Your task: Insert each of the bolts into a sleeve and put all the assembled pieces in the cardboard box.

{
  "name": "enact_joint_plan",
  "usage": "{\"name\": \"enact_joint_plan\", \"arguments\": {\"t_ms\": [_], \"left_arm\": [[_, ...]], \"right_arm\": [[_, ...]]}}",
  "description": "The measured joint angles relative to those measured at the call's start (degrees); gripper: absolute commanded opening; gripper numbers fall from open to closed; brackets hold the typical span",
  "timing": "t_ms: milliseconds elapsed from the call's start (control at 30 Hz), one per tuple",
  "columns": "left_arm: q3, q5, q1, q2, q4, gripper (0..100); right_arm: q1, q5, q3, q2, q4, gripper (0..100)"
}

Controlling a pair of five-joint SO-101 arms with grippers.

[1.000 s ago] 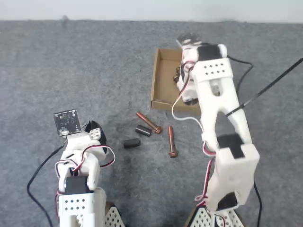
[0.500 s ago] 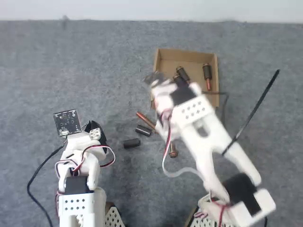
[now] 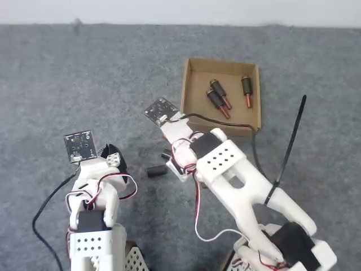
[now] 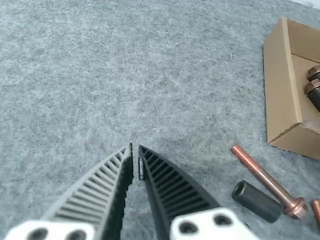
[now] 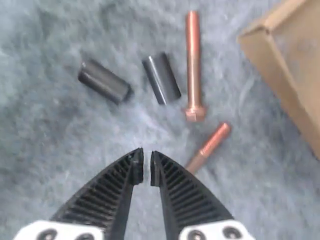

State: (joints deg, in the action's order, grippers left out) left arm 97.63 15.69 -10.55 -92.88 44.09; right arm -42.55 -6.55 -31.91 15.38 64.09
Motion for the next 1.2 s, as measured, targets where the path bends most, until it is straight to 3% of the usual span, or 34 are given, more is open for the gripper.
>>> {"name": "enact_joint_plan", "arguments": {"t_ms": [167, 400, 933, 1200], "left_arm": [[0.0, 0.0, 0.0, 0.0, 0.0, 1], [0.0, 0.0, 0.0, 0.0, 0.0, 1], [0.0, 0.0, 0.0, 0.0, 0.0, 1], [0.0, 0.0, 0.0, 0.0, 0.0, 1]], "right_arm": [[-2.46, 0.0, 0.0, -1.32, -3.16, 0.9], [-2.9, -0.62, 0.0, -9.76, -9.32, 17.4], [-3.08, -9.93, 2.46, -12.66, -10.02, 12.7], [-2.73, -12.22, 2.55, -18.9, -17.14, 12.7]]}}
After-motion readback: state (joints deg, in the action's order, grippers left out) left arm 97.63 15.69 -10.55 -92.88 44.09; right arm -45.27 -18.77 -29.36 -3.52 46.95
